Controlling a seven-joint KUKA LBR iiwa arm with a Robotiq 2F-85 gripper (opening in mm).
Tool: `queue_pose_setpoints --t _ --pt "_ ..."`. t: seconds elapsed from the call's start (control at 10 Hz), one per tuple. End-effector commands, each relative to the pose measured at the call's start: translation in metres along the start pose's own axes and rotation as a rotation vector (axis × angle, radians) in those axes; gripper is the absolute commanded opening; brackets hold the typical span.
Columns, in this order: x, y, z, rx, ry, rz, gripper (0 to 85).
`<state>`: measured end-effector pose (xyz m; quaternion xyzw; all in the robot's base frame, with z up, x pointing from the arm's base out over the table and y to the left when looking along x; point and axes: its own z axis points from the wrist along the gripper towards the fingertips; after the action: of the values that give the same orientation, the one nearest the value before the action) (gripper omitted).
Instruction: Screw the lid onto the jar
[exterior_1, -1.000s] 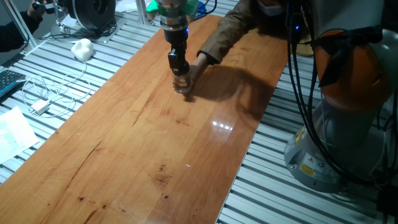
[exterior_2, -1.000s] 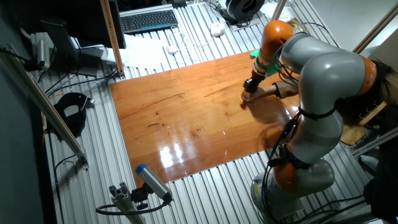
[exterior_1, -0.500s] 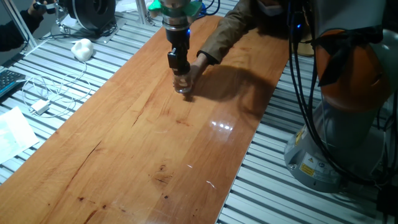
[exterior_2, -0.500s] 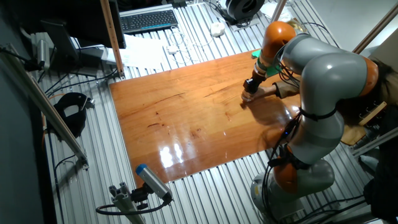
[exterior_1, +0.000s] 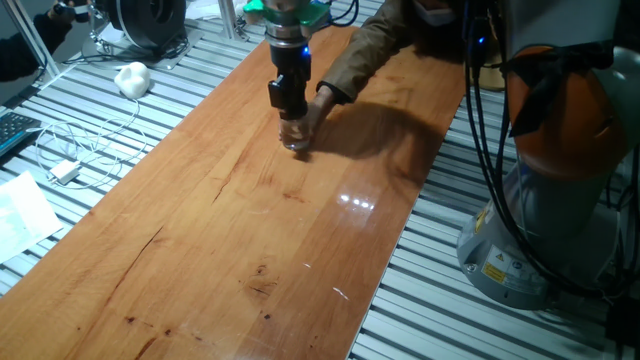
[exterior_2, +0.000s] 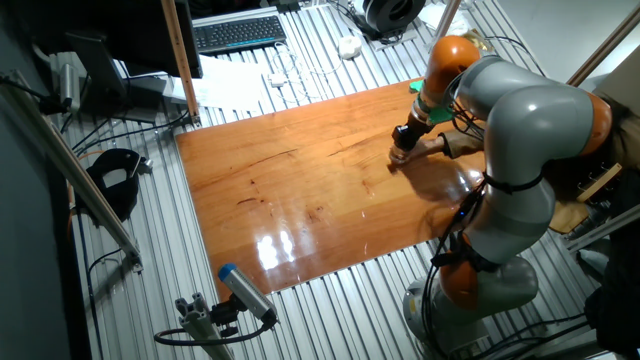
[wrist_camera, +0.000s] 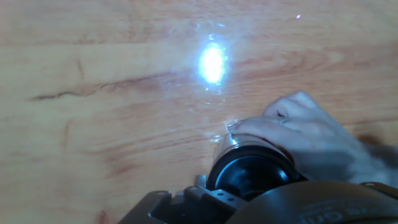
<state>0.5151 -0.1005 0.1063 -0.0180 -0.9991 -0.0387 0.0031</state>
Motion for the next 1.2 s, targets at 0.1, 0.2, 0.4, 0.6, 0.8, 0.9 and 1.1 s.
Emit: queue_pose_setpoints --t 0.1,0.2,0.4,0.6,0.8,0.9,1.1 --pt "0.0004 0.0005 0.0007 0.004 -0.007 0.228 34.0" --pt "0.0010 0.0001 0.0009 0.009 -0.012 0.305 34.0" --pt "0.0028 -0.0014 0.0015 0.006 -0.023 0.423 34.0" --pt "0.0048 -0.0024 0.0022 0.016 -0.033 0.526 34.0" --pt "0.0057 -0.0017 0.0032 0.014 -0.034 0.547 34.0" --pt "0.0064 -0.0009 0.0042 0.014 -0.034 0.544 34.0" --pt "0.0068 0.0002 0.0048 0.025 -0.026 0.543 51.0"
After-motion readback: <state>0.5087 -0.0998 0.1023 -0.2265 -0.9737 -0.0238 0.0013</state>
